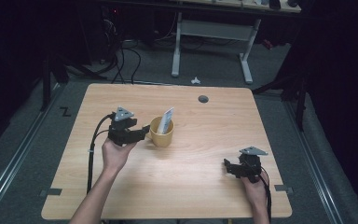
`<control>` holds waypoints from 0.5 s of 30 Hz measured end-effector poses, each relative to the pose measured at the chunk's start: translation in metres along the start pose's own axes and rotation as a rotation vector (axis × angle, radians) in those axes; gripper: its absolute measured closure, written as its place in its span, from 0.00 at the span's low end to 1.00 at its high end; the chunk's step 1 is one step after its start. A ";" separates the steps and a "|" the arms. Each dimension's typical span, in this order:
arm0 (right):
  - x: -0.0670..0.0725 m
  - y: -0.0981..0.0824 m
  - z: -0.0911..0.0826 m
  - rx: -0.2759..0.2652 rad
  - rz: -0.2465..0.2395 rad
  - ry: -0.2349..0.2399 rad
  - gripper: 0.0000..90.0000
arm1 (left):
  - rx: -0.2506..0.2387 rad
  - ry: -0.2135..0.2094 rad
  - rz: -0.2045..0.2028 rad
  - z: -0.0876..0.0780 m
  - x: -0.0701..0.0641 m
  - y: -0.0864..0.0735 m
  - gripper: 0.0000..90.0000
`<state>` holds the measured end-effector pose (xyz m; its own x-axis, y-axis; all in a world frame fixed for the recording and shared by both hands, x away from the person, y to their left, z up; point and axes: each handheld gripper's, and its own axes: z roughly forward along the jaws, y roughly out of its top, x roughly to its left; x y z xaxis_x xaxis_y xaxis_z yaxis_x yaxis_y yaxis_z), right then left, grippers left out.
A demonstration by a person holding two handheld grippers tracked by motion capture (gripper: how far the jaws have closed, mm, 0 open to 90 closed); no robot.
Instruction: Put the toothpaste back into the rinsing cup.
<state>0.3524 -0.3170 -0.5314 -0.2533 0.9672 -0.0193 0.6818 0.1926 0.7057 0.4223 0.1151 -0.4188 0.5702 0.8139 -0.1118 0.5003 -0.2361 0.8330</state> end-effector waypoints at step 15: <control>0.000 0.000 0.000 0.000 0.002 -0.001 0.17 | -0.022 0.001 -0.019 -0.024 0.008 -0.008 0.44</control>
<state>0.3523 -0.3168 -0.5314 -0.2518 0.9676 -0.0187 0.6823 0.1912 0.7056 0.4071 0.1365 -0.4134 0.5601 0.8186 -0.1272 0.4966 -0.2088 0.8425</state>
